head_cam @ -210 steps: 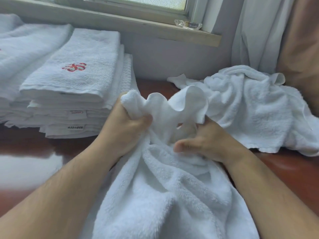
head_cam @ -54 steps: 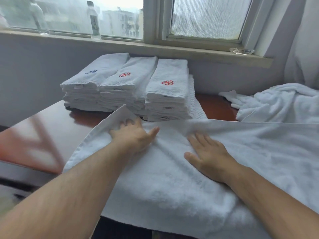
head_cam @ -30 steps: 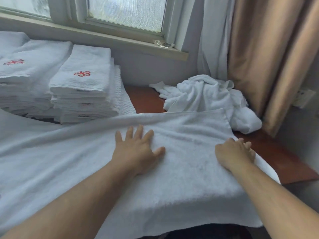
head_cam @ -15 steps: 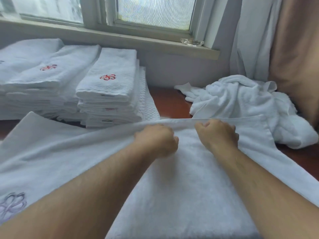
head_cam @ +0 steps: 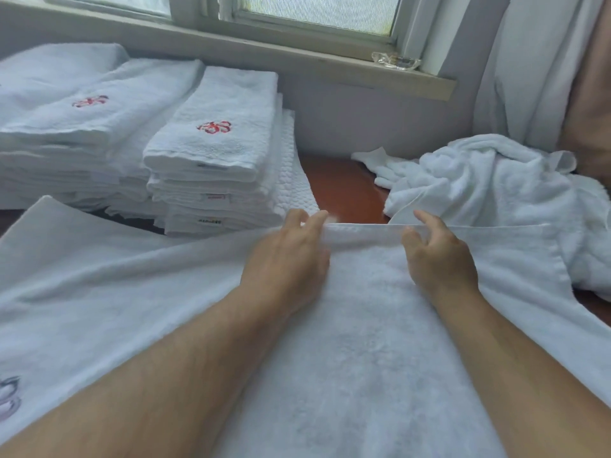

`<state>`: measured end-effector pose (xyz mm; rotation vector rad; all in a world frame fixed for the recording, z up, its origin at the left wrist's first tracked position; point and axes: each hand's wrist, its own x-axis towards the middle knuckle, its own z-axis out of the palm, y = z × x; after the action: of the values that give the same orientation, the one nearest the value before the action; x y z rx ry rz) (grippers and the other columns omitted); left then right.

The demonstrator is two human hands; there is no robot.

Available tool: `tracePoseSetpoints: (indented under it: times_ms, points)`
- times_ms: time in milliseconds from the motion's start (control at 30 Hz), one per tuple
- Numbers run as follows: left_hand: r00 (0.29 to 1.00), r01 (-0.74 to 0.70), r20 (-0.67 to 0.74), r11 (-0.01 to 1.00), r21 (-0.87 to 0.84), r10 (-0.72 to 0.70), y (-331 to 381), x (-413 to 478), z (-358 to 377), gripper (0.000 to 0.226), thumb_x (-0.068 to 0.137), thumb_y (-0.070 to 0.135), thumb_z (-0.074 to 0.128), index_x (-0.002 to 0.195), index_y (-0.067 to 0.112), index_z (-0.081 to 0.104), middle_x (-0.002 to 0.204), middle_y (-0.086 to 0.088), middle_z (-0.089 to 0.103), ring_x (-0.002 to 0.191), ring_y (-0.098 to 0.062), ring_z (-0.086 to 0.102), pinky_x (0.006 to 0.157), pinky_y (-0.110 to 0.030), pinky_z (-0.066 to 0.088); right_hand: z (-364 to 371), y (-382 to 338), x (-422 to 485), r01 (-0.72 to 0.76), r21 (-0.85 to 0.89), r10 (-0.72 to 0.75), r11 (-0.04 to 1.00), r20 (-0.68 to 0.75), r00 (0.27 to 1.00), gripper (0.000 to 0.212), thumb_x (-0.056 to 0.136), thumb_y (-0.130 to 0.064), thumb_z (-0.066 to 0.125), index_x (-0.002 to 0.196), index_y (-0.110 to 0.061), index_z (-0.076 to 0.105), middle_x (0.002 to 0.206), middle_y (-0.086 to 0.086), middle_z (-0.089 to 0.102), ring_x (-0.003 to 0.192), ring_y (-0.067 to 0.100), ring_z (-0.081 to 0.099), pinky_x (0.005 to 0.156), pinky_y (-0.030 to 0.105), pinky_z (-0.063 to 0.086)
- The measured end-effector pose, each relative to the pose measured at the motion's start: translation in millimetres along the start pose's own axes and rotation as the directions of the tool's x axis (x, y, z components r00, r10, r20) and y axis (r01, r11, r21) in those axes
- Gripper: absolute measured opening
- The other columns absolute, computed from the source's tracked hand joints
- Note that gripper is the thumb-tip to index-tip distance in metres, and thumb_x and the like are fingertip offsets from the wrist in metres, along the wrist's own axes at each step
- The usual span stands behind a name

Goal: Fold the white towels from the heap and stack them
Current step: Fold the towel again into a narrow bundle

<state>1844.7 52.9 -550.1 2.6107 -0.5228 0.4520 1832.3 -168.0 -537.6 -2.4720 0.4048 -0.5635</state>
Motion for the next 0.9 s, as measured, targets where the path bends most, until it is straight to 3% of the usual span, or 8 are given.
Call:
tracePoseSetpoints:
  times_ms: [133, 233, 300, 400, 500, 700, 833, 900]
  points:
    - [0.998, 0.027, 0.06, 0.999, 0.045, -0.03, -0.7, 3.7, 4.6, 0.064, 0.096, 0.044, 0.051, 0.153, 0.029, 0.026, 0.141, -0.002, 0.038, 0.117, -0.032, 0.056, 0.087, -0.04, 0.046, 1.3, 0.5, 1.2, 0.002, -0.116, 0.009, 0.993, 0.096, 0.995, 0.047, 0.1, -0.05, 0.039, 0.142, -0.037, 0.052, 0.135, 0.002, 0.064, 0.124, 0.029, 0.055, 0.096, 0.039, 0.043]
    - [1.0, 0.028, 0.005, 0.999, 0.045, -0.028, 2.0, 2.1, 3.9, 0.058, 0.092, 0.044, 0.057, 0.144, 0.028, 0.037, 0.13, -0.001, 0.042, 0.107, -0.031, 0.06, 0.078, -0.039, 0.047, 2.2, 6.1, 2.4, 0.004, -0.094, -0.001, 0.996, 0.039, 0.999, 0.031, 0.098, -0.048, 0.042, 0.105, -0.028, 0.065, 0.101, 0.0, 0.07, 0.098, 0.028, 0.06, 0.077, 0.035, 0.045]
    - [0.998, -0.016, -0.064, 0.997, 0.07, 0.02, 3.7, -0.5, -0.7, 0.048, 0.088, 0.042, 0.062, 0.132, 0.028, 0.05, 0.119, 0.001, 0.046, 0.097, -0.03, 0.062, 0.07, -0.039, 0.049, 2.3, 7.9, 3.1, 0.015, 0.002, -0.015, 1.0, -0.067, 0.998, 0.031, 0.097, -0.042, 0.046, 0.076, -0.021, 0.054, 0.075, -0.006, 0.061, 0.076, 0.02, 0.057, 0.059, 0.03, 0.038]
    - [0.974, -0.139, -0.163, 0.983, 0.12, 0.157, 9.6, -3.6, -8.8, 0.024, 0.083, 0.036, 0.067, 0.103, 0.024, 0.061, 0.103, 0.001, 0.052, 0.075, -0.031, 0.063, 0.053, -0.034, 0.046, -0.2, 5.0, 1.0, 0.053, 0.071, -0.033, 0.996, -0.257, 0.966, 0.043, 0.094, -0.04, 0.047, 0.059, -0.016, 0.038, 0.053, -0.005, 0.041, 0.055, 0.009, 0.042, 0.05, 0.027, 0.032]
    - [0.938, -0.266, -0.183, 0.95, 0.161, 0.294, 16.1, -9.5, -6.3, 0.017, 0.08, 0.029, 0.069, 0.084, 0.016, 0.059, 0.091, -0.001, 0.055, 0.058, -0.033, 0.057, 0.043, -0.032, 0.041, -3.4, 6.6, 2.6, -0.048, 0.127, 0.09, 0.991, -0.352, 0.932, 0.045, 0.089, -0.043, 0.041, 0.058, -0.011, 0.036, 0.051, 0.0, 0.036, 0.052, 0.015, 0.038, 0.051, 0.029, 0.033]
    - [0.92, -0.341, -0.128, 0.917, 0.208, 0.371, 16.3, -10.8, -5.8, 0.017, 0.076, 0.023, 0.068, 0.081, 0.013, 0.055, 0.084, -0.003, 0.055, 0.056, -0.035, 0.057, 0.041, -0.029, 0.03, -31.2, 17.9, 14.7, -0.245, 0.554, 0.481, 0.795, -0.332, 0.811, 0.034, 0.078, -0.038, 0.04, 0.069, -0.019, 0.066, 0.075, 0.003, 0.071, 0.074, 0.021, 0.062, 0.06, 0.029, 0.044]
    - [0.913, -0.36, -0.112, 0.905, 0.227, 0.392, 17.6, -11.0, -4.4, 0.02, 0.075, 0.018, 0.07, 0.077, 0.013, 0.051, 0.079, -0.005, 0.053, 0.051, -0.033, 0.054, 0.041, -0.028, 0.028, -66.4, 45.6, 22.1, -0.369, 0.527, 0.53, 0.765, -0.191, 0.826, 0.034, 0.074, -0.042, 0.045, 0.067, -0.014, 0.064, 0.051, 0.001, 0.061, 0.035, 0.014, 0.052, 0.047, 0.028, 0.04]
    - [0.912, -0.367, -0.097, 0.897, 0.248, 0.399, 19.2, -10.0, -4.5, 0.019, 0.078, 0.017, 0.069, 0.078, 0.013, 0.051, 0.077, -0.006, 0.053, 0.052, -0.033, 0.055, 0.043, -0.028, 0.027, -70.2, 59.4, 21.4, -0.465, 0.441, 0.553, 0.768, -0.09, 0.828, 0.046, 0.08, -0.05, 0.046, 0.072, -0.01, 0.066, 0.048, 0.001, 0.063, 0.032, 0.014, 0.053, 0.043, 0.025, 0.04]
